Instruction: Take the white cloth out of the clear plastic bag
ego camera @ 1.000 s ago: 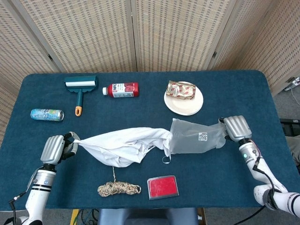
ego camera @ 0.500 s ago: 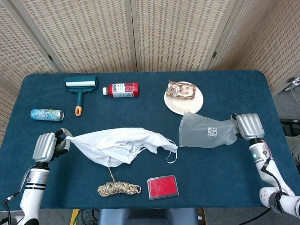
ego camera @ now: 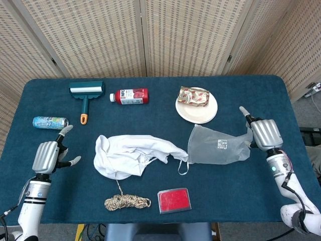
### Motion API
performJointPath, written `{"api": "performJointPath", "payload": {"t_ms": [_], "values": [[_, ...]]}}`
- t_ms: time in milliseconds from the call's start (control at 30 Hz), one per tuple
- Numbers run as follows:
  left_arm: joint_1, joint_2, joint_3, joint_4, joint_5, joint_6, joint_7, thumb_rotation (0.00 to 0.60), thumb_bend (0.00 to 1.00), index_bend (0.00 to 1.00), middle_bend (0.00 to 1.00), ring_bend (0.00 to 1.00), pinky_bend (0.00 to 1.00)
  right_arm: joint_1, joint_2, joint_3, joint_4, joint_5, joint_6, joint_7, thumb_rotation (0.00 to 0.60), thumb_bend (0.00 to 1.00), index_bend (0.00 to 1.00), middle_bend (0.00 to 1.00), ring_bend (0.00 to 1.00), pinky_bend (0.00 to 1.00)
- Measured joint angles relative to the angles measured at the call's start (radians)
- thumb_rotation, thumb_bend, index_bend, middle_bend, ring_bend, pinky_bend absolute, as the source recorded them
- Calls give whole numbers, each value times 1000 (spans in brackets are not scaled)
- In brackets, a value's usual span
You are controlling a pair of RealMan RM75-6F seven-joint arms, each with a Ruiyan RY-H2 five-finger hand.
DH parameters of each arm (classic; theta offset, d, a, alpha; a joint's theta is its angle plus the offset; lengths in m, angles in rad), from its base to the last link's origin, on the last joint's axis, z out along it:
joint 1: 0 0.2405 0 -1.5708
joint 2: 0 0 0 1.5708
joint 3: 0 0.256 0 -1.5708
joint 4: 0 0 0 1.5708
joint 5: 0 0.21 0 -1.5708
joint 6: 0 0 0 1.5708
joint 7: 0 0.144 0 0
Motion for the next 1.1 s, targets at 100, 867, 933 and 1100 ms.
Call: {"api": "performJointPath", "payload": {"t_ms": [100, 867, 933, 1100], "values": [[3, 20, 2, -6, -2, -3, 9, 600, 13, 98, 889, 700, 869, -10, 31, 4, -38, -28, 21, 19, 600, 0, 0, 84, 132, 451], [87, 177, 52, -5, 85, 111, 137, 600, 2, 146, 372, 301, 488, -165, 201, -6, -186, -153, 211, 140, 600, 0, 0, 140, 131, 443], [103, 198, 62, -5, 92, 121, 139, 600, 2, 172, 320, 228, 408, -183, 203, -18, -186, -159, 224, 143, 600, 0, 0, 149, 131, 443], [153, 262, 98, -14, 106, 146, 140, 600, 3, 238, 278, 188, 318, -244, 200, -48, -181, -180, 279, 156, 600, 0, 0, 162, 131, 443]]}}
